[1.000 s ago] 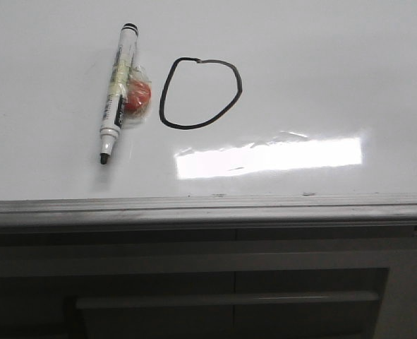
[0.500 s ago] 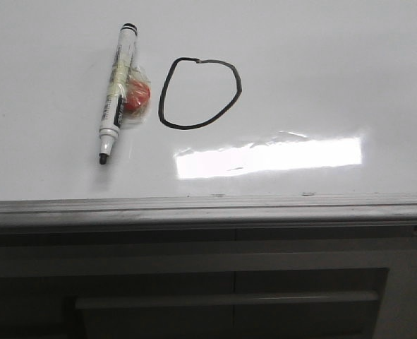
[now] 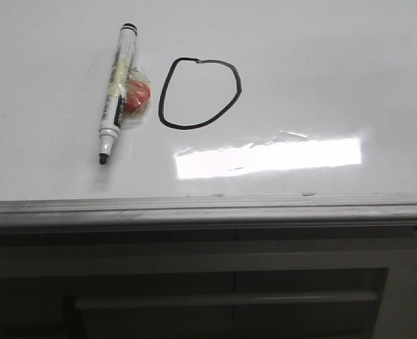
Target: Write number 0 on whiteboard
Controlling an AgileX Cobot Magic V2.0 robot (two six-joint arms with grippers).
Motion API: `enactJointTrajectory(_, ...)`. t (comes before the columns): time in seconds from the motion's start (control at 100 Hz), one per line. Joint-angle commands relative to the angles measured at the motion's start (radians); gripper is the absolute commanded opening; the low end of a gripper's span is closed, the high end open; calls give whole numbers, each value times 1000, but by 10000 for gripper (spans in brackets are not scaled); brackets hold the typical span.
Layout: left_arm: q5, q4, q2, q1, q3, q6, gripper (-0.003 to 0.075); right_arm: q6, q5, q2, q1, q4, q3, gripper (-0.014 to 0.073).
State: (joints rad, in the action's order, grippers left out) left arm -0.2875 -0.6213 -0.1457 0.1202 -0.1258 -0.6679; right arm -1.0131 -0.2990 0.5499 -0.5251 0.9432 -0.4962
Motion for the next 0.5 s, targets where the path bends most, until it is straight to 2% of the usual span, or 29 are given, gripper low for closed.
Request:
enactJointTrajectory(0.0, -38, 64, -10, -2, -8, 10, -20, -9, 34, -1, 8, 11, -24, -69)
enactJointTrajectory(0.07, -20, 209, -8, -2, 11, 100, -20, -9, 34, -1, 8, 11, -24, -69)
enactJointTrajectory(0.21, 21, 621, 1, -2, 43, 463, -20, -9, 34, -1, 8, 11, -24, -69)
enactJointTrajectory(0.31, 87, 648, 25, -2, 67, 649, -20, -9, 34, -1, 8, 11, -24, -69)
enactJointTrajectory(0.49, 135, 645, 88, -2, 148, 681, -20, -9, 34, -1, 8, 11, -24, -69)
